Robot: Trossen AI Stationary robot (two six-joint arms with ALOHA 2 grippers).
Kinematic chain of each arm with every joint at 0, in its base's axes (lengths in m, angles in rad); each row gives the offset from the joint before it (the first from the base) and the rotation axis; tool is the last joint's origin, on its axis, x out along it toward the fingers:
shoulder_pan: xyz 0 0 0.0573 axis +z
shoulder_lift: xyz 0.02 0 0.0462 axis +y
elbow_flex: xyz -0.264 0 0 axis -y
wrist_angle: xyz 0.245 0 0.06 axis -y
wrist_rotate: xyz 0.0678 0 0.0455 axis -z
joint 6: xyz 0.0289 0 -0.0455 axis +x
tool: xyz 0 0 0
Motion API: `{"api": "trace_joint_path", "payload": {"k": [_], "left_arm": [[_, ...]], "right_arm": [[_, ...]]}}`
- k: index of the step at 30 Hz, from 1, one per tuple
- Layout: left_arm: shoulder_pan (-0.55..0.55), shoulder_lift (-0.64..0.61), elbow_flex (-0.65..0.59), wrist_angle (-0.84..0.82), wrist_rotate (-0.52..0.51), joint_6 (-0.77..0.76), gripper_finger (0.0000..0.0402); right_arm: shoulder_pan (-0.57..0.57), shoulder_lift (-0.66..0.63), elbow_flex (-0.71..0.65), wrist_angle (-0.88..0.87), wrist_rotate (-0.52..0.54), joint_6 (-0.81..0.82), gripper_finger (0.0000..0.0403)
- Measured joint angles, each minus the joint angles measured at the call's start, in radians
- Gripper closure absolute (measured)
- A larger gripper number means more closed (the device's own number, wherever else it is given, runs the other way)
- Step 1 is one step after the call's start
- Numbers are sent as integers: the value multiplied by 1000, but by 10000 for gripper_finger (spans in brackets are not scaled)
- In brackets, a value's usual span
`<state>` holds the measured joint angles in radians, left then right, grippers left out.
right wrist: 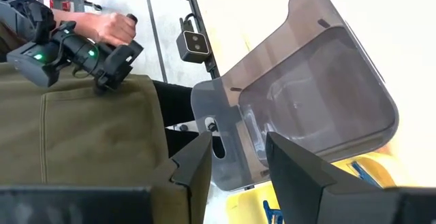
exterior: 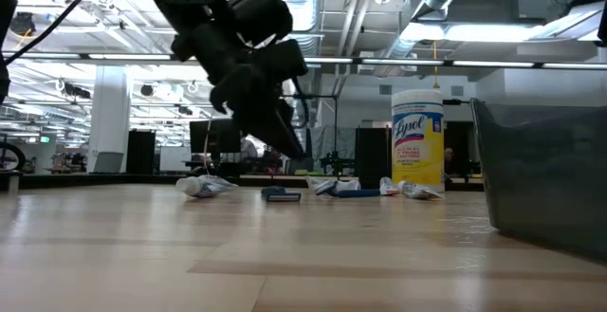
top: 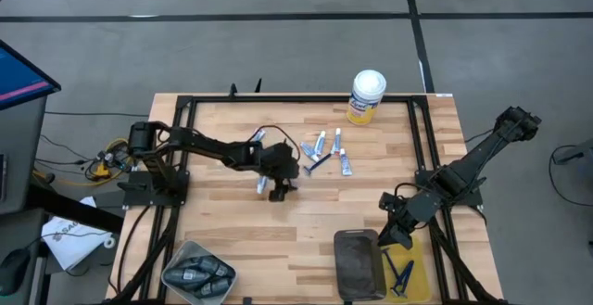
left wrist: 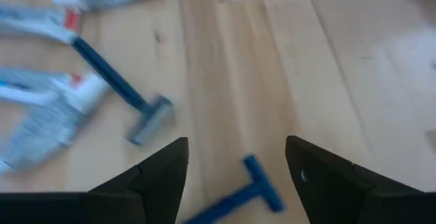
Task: Pick & Place Travel size toiletries
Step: Put the razor into the yellow bin
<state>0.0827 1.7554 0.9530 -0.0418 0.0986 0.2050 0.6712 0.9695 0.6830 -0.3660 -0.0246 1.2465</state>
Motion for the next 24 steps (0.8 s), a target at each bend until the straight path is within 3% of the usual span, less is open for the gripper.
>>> {"api": "trace_joint_path", "payload": {"k": [6, 13, 16, 24], "left_arm": [[64, 12, 8, -9, 15, 77, 160], [97, 45, 8, -53, 143, 106, 160], [83, 49, -8, -56, 145, 176, 160], [82, 49, -68, -57, 115, 174, 160]], "right_arm": [[1, 0, 0, 1, 0, 3, 269], [1, 0, 0, 3, 7, 3, 270], [1, 0, 0, 2, 8, 2, 269], [0, 0, 0, 1, 8, 2, 271]]}}
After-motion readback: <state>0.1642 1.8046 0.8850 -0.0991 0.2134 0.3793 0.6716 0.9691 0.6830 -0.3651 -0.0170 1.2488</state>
